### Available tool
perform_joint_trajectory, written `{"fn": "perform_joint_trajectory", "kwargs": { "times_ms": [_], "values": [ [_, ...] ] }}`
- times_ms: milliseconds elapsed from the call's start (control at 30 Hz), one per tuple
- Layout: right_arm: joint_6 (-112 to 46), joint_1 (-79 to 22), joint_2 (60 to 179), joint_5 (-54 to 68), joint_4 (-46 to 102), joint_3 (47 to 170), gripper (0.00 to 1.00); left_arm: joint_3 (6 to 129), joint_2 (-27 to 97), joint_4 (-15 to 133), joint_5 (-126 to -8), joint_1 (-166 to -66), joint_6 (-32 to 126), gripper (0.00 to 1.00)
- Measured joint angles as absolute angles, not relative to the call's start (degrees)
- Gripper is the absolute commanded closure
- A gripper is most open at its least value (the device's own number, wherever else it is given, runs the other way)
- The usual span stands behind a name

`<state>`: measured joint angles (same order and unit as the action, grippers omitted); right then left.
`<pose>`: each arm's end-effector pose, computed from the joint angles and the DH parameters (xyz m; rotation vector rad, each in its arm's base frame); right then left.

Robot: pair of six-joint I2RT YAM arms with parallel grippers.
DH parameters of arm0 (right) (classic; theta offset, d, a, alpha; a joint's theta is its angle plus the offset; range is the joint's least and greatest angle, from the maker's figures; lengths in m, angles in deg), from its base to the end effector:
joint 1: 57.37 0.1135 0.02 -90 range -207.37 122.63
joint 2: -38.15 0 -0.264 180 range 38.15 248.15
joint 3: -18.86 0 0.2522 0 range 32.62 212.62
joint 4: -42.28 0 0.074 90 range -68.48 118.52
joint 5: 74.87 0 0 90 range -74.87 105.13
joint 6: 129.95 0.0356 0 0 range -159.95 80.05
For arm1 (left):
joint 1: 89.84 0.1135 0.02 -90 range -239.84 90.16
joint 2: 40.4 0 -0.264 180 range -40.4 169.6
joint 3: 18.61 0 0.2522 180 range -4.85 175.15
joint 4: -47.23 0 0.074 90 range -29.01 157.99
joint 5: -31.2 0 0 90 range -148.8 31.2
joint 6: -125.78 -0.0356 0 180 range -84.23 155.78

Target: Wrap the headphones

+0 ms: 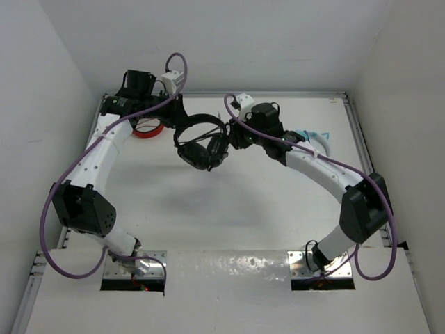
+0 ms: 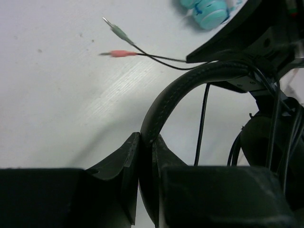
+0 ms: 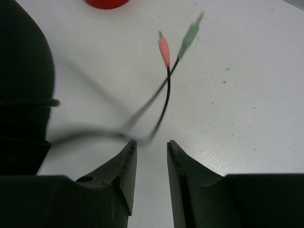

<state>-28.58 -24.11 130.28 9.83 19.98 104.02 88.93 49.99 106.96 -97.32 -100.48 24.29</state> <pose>0.3123 0.2088 0.2932 -0.4609 2.0795 0.5648 0.3279 -0.0842 0.3829 0.7554 2.0993 -0.7633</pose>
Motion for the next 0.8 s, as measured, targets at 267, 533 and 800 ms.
{"fn": "perform_joint_trajectory", "kwargs": {
  "times_ms": [267,533,800],
  "values": [
    [-28.47,-24.96,123.92,3.12,31.87,91.78,0.58,90.24,47.38,107.14,-100.18,-100.37,29.16,1.00],
    [-34.39,-24.99,109.59,2.29,25.79,86.49,0.41,91.27,47.27,107.14,-96.05,-100.37,27.72,1.00],
    [-41.73,-25.05,99.71,2.99,13.97,89.90,0.28,95.03,49.29,109.91,-92.38,-100.67,17.49,1.00]
  ]
}}
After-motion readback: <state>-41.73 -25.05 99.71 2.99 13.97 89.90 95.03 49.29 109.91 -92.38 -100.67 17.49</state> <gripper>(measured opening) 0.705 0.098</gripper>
